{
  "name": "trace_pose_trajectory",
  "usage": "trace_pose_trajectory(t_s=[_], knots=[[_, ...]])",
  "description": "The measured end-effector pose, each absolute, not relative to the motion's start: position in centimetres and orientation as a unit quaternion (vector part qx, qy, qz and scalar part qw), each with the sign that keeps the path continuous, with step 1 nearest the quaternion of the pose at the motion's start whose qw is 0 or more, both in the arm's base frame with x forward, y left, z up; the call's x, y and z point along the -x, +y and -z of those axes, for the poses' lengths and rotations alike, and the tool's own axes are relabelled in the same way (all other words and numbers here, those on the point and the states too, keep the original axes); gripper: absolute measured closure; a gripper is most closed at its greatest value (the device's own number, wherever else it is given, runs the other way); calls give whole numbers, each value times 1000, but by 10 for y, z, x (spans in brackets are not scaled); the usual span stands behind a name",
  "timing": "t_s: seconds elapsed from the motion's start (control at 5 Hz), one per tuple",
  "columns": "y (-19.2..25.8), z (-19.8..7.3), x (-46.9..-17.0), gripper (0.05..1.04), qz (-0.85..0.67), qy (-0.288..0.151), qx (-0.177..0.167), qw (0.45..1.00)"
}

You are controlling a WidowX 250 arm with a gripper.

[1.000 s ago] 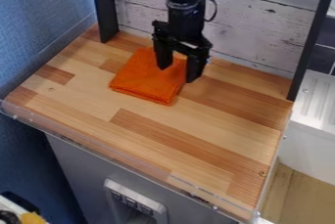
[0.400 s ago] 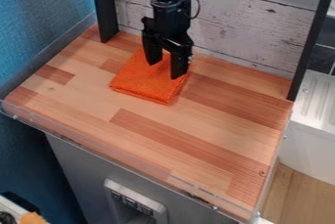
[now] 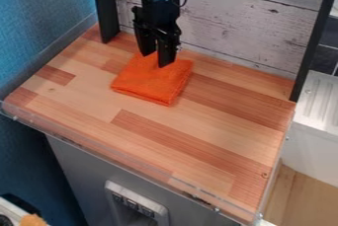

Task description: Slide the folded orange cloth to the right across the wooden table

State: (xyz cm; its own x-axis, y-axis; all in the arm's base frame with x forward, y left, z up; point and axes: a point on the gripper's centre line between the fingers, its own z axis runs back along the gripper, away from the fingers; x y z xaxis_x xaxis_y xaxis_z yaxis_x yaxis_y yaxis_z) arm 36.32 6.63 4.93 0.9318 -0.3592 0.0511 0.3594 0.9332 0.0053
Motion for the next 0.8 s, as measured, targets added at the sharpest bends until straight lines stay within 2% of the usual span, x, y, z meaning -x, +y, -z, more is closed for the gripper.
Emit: trace_pose_trajectory(t_s=[0.2, 0.4, 0.6, 0.8], knots=[[69, -43, -364, 669, 188, -15, 6, 982], [70, -37, -364, 894, 189, -8, 8, 982], [73, -32, -363, 1008, 187, 0, 7, 982], [75, -31, -363, 1017, 182, 5, 7, 983]])
